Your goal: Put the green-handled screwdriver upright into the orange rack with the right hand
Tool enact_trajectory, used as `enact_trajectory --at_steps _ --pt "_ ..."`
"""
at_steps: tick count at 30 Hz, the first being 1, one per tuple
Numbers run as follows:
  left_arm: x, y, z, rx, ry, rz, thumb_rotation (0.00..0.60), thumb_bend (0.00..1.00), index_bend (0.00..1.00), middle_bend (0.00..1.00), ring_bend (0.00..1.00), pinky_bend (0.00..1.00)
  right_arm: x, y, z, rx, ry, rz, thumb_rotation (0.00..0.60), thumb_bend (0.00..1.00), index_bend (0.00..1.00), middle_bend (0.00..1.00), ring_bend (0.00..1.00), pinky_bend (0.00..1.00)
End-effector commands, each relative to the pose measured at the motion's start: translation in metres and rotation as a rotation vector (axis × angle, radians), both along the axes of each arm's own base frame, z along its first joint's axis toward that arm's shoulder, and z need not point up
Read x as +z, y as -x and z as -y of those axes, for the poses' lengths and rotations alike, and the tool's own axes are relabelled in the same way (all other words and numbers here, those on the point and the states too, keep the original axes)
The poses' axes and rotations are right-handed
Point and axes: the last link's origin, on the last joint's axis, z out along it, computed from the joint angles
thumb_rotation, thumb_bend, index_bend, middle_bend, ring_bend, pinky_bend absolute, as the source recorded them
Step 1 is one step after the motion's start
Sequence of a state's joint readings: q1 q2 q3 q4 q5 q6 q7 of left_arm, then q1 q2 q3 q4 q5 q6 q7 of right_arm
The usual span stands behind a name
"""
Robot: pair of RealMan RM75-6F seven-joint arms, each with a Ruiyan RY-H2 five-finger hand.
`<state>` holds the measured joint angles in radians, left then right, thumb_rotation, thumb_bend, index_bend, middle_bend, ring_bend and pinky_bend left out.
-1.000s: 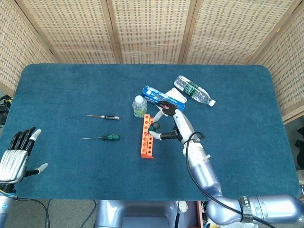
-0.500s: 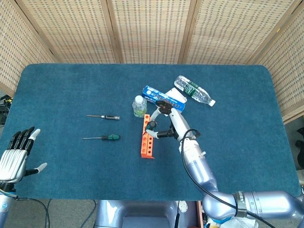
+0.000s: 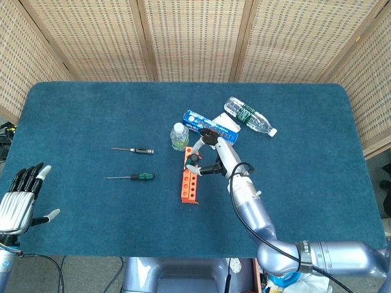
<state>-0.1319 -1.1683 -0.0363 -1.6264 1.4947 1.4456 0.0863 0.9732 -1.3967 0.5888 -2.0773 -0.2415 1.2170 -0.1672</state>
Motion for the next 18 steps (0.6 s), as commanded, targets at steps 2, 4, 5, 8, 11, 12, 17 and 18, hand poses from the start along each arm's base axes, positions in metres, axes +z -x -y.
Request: enact_trajectory --at_steps 2,4,5,8,11,12,17,18 --pt "0.000 0.000 0.000 0.002 0.002 -0.001 0.600 0.00 0.00 0.00 0.00 0.00 0.001 0.001 0.003 -0.005 0.007 0.000 0.600 0.21 0.69 0.11 0.00 0.00" --pt "-0.001 0.001 0.000 0.003 0.004 -0.002 0.600 0.00 0.00 0.00 0.00 0.00 0.002 0.002 0.005 -0.005 0.010 -0.001 0.600 0.21 0.69 0.11 0.00 0.00" --pt "-0.001 0.001 0.000 0.003 0.004 -0.002 0.600 0.00 0.00 0.00 0.00 0.00 0.003 0.002 0.005 -0.006 0.009 -0.003 0.600 0.21 0.69 0.11 0.00 0.00" --pt "-0.002 0.001 0.000 0.005 0.007 -0.004 0.600 0.00 0.00 0.00 0.00 0.00 0.004 0.003 0.006 -0.008 0.008 -0.002 0.600 0.21 0.69 0.11 0.00 0.00" --pt "-0.003 0.001 0.000 0.005 0.010 -0.006 0.600 0.00 0.00 0.00 0.00 0.00 0.006 0.004 0.006 -0.009 0.011 -0.001 0.600 0.21 0.69 0.11 0.00 0.00" --pt "-0.003 0.001 -0.001 0.005 0.010 -0.007 0.600 0.00 0.00 0.00 0.00 0.00 0.007 0.004 0.006 -0.009 0.011 -0.001 0.600 0.21 0.69 0.11 0.00 0.00" --pt "-0.003 0.001 0.000 0.004 0.010 -0.007 0.600 0.00 0.00 0.00 0.00 0.00 0.011 0.005 0.006 -0.013 0.013 0.001 0.600 0.21 0.69 0.11 0.00 0.00" --pt "-0.003 0.001 0.000 0.005 0.010 -0.007 0.600 0.00 0.00 0.00 0.00 0.00 0.011 0.005 0.006 -0.012 0.013 0.001 0.600 0.21 0.69 0.11 0.00 0.00"
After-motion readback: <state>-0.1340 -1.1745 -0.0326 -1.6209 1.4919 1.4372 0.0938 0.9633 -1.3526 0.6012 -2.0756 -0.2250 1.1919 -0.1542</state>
